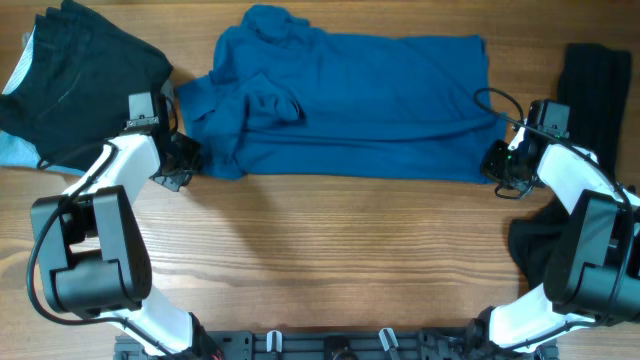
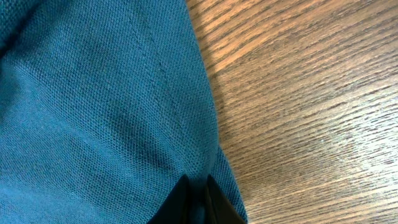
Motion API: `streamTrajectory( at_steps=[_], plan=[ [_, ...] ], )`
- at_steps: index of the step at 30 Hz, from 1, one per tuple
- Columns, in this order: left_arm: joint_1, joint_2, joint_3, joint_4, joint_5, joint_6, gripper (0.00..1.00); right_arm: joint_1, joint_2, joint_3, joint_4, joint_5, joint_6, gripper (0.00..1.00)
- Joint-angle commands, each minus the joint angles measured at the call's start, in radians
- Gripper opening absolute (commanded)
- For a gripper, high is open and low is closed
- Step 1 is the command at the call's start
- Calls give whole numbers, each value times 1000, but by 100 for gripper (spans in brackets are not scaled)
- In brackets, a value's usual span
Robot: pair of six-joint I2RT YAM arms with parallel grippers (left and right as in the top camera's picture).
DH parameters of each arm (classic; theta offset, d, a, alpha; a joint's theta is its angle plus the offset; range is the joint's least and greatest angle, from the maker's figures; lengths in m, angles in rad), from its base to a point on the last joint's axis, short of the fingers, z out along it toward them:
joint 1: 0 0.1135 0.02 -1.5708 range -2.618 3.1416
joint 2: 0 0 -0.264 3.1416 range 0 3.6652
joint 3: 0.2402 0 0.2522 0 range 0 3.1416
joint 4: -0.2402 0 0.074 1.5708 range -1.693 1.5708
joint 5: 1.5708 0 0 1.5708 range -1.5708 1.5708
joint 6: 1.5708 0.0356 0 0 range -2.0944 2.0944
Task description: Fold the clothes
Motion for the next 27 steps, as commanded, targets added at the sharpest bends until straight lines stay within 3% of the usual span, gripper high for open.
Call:
streamTrajectory(
  at_steps=[1, 4, 7, 13, 17, 22, 25, 26, 27],
  plan=[
    [2, 19, -8, 37, -48, -2, 18, 3, 19, -26, -12, 7, -2, 11],
    [2, 19, -8, 67, -47, -2, 8, 3, 19, -26, -11, 7, -2, 11],
    [2, 19, -8, 62, -41, -2, 8, 3, 19, -26, -11, 7, -2, 11],
    [2, 19, -8, -52, -31, -1, 42, 3, 19, -26, -9, 7, -2, 11],
    [-8, 19, -8, -60, -5, -2, 43, 3, 19, -26, -6, 7, -2, 12],
    [-65, 63, -8, 37, -6, -2, 43, 3, 19, -26, -11, 6, -2, 12],
    [-70, 84, -8, 56, -5, -3, 35, 3, 19, -26, -11, 7, -2, 12],
    [-70, 84, -8, 55, -5, -2, 28, 3, 19, -26, -11, 6, -2, 12],
    [-68, 84, -8, 48, -6, -2, 13, 3, 19, -26, -10, 7, -2, 11]
  ],
)
